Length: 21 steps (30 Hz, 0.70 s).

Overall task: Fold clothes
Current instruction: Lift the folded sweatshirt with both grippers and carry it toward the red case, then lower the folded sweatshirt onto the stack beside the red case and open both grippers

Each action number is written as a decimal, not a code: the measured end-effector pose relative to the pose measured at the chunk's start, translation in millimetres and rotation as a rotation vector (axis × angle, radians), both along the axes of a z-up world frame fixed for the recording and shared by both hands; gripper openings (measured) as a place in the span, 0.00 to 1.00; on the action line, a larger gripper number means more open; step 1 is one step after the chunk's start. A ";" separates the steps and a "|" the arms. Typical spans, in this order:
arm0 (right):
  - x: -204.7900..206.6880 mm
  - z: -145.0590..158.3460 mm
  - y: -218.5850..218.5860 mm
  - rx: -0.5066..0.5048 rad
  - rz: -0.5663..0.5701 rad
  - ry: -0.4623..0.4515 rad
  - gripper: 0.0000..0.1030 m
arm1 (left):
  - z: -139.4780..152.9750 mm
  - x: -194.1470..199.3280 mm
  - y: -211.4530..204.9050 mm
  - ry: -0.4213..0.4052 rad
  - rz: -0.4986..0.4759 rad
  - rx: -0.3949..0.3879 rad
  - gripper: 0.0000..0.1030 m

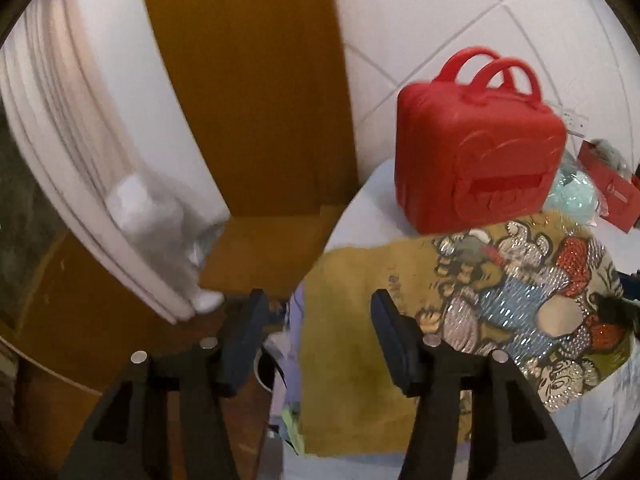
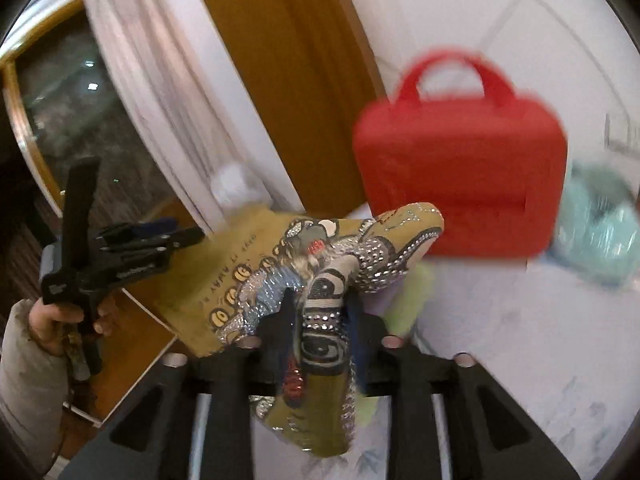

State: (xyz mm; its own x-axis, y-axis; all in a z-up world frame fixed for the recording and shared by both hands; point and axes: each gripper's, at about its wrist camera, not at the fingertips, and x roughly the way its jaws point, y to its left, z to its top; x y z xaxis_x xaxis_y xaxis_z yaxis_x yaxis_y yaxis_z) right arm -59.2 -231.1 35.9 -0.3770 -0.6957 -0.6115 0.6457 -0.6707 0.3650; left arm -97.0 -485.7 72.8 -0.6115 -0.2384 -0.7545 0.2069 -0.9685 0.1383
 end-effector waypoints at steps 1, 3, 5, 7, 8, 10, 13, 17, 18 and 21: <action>-0.4 -2.0 1.4 -0.002 -0.006 -0.004 0.77 | -1.1 1.2 2.2 0.010 -0.009 0.005 0.55; -1.1 -5.9 4.3 -0.007 -0.019 -0.013 0.78 | 0.4 6.1 8.7 0.035 -0.030 0.021 0.60; 0.4 -6.6 6.9 -0.016 -0.029 -0.019 0.78 | 5.3 13.8 16.2 0.062 -0.053 0.047 0.65; 5.9 -4.6 10.8 -0.009 -0.041 -0.002 0.78 | 11.9 22.8 23.9 0.078 -0.069 0.067 0.68; 8.5 -2.8 13.0 0.002 -0.051 0.018 0.78 | 15.3 27.4 27.7 0.086 -0.077 0.077 0.68; 13.4 1.3 17.7 0.020 -0.068 0.051 0.81 | 15.8 25.2 37.3 0.089 -0.090 0.082 0.69; 20.8 6.8 25.1 0.025 -0.083 0.071 0.88 | 16.4 26.3 49.2 0.089 -0.110 0.088 0.69; 30.6 14.0 35.0 0.032 -0.104 0.096 0.88 | 16.0 35.1 64.8 0.090 -0.127 0.089 0.72; 33.0 15.8 37.5 0.034 -0.109 0.103 0.89 | 15.2 36.9 68.3 0.089 -0.130 0.085 0.73; 39.9 18.4 40.5 0.046 -0.116 0.115 1.00 | 15.6 45.8 80.7 0.094 -0.128 0.057 0.74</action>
